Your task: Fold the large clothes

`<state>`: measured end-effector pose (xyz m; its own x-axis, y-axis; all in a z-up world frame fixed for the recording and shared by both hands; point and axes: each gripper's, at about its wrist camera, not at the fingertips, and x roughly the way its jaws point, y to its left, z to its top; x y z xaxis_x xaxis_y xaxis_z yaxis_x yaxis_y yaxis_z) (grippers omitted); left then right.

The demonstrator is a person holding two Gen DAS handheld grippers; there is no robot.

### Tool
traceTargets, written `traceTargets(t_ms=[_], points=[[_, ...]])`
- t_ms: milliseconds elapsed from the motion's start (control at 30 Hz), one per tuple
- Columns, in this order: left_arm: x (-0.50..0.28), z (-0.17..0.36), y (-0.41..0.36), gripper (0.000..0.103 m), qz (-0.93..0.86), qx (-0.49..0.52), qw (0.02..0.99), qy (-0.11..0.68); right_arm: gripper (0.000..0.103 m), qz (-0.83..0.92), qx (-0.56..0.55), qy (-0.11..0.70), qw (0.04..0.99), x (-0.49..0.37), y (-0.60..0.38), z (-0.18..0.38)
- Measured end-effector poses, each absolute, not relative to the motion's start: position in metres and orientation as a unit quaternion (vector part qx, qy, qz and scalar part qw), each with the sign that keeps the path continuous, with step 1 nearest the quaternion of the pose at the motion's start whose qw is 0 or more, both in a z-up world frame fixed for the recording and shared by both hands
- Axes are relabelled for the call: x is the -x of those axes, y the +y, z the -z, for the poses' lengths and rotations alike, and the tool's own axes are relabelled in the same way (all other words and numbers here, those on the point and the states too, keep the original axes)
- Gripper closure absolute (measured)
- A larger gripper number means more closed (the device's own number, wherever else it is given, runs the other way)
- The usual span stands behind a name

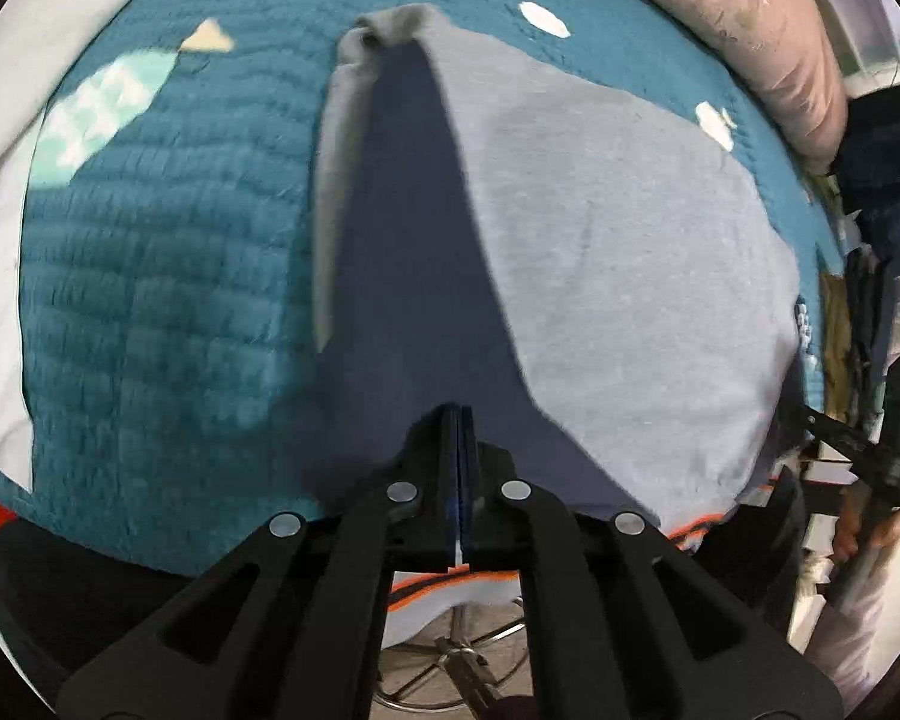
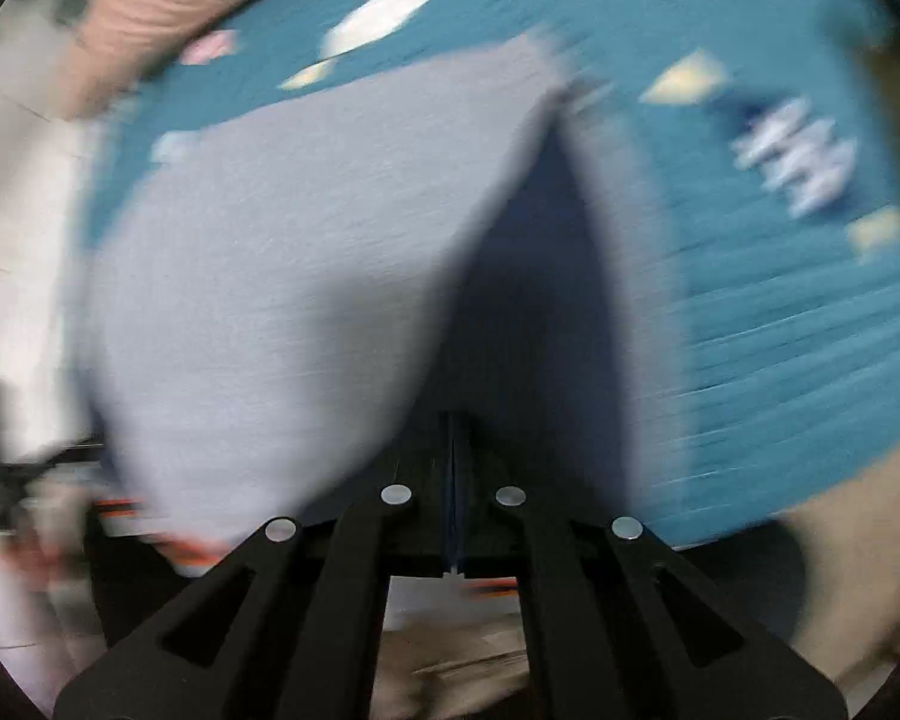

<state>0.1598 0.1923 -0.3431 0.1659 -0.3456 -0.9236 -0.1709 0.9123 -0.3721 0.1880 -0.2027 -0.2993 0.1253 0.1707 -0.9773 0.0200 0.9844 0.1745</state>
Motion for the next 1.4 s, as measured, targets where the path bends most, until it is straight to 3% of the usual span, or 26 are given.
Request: traceTargets(t_ms=[100, 233, 533, 600, 633, 667, 700, 767, 1033, 1233, 1300, 1367, 1400], points=[[-0.157, 0.343, 0.192, 0.101, 0.058, 0.191, 0.736, 0.647, 0.103, -0.048, -0.15, 0.678, 0.718, -0.189, -0.233, 0.312], [-0.165, 0.325, 0.167, 0.101, 0.042, 0.14, 0.744, 0.652, 0.1, -0.025, -0.072, 0.655, 0.752, -0.196, -0.212, 0.283], [-0.21, 0.258, 0.081, 0.097, 0.104, 0.081, 0.797, 0.589, 0.096, -0.073, -0.094, 0.616, 0.779, -0.2, -0.183, 0.231], [-0.234, 0.255, 0.058, 0.083, 0.116, 0.092, 0.802, 0.578, 0.082, -0.077, -0.099, 0.613, 0.78, -0.207, -0.172, 0.228], [-0.242, 0.256, 0.053, 0.062, 0.12, 0.096, 0.802, 0.577, 0.07, -0.073, -0.1, 0.607, 0.785, -0.205, -0.171, 0.225], [-0.253, 0.258, 0.045, 0.058, 0.123, 0.105, 0.801, 0.577, 0.067, -0.07, -0.103, 0.604, 0.788, -0.204, -0.169, 0.226], [-0.267, 0.263, 0.035, 0.06, 0.131, 0.119, 0.79, 0.587, 0.067, -0.068, -0.11, 0.603, 0.787, -0.206, -0.17, 0.227], [-0.29, 0.277, 0.017, 0.103, 0.126, 0.124, 0.766, 0.618, 0.067, -0.07, -0.131, 0.62, 0.77, -0.212, -0.165, 0.238], [-0.335, 0.364, 0.0, 0.103, 0.065, 0.114, 0.745, 0.654, 0.068, -0.047, -0.141, 0.624, 0.767, -0.215, -0.159, 0.256], [-0.292, 0.316, -0.003, 0.103, 0.094, 0.087, 0.763, 0.634, 0.067, -0.012, -0.128, 0.605, 0.786, -0.211, -0.183, 0.253], [-0.276, 0.312, -0.003, 0.103, 0.101, 0.081, 0.757, 0.641, 0.062, -0.001, -0.133, 0.6, 0.789, -0.209, -0.194, 0.252], [-0.262, 0.326, -0.002, 0.103, 0.105, 0.077, 0.738, 0.662, 0.043, 0.016, -0.139, 0.598, 0.789, -0.209, -0.206, 0.255], [-0.259, 0.34, -0.001, 0.103, 0.102, 0.081, 0.724, 0.677, 0.04, 0.022, -0.136, 0.597, 0.79, -0.21, -0.21, 0.257]])
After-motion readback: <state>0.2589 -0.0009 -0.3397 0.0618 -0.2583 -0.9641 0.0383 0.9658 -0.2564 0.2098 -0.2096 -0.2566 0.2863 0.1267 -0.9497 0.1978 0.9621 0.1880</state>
